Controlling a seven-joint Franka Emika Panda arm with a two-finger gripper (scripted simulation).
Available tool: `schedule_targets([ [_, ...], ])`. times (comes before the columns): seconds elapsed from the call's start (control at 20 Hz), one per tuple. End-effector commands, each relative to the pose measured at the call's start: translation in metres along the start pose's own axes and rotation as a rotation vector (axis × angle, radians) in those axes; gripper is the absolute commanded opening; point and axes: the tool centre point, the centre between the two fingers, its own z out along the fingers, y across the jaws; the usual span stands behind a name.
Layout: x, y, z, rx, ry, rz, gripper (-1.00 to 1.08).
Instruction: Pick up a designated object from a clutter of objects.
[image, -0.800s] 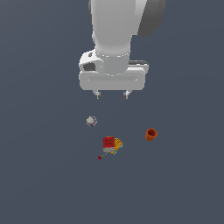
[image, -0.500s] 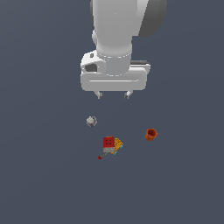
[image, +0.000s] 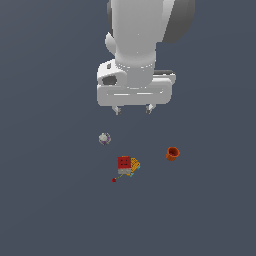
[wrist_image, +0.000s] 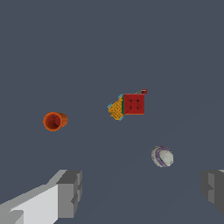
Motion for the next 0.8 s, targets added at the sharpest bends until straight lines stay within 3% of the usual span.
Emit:
schedule_targets([
  [0.0, 0.002, -0.003, 0.005, -0.002, -0.001, -0.013, 1.0],
  [0.4, 0.018, -0.034, 0.046, -0.022, -0.002, -0.139, 1.0],
  [0.75, 0.032, -0.091, 0.116, -0.038, -0.003, -0.35, 1.0],
])
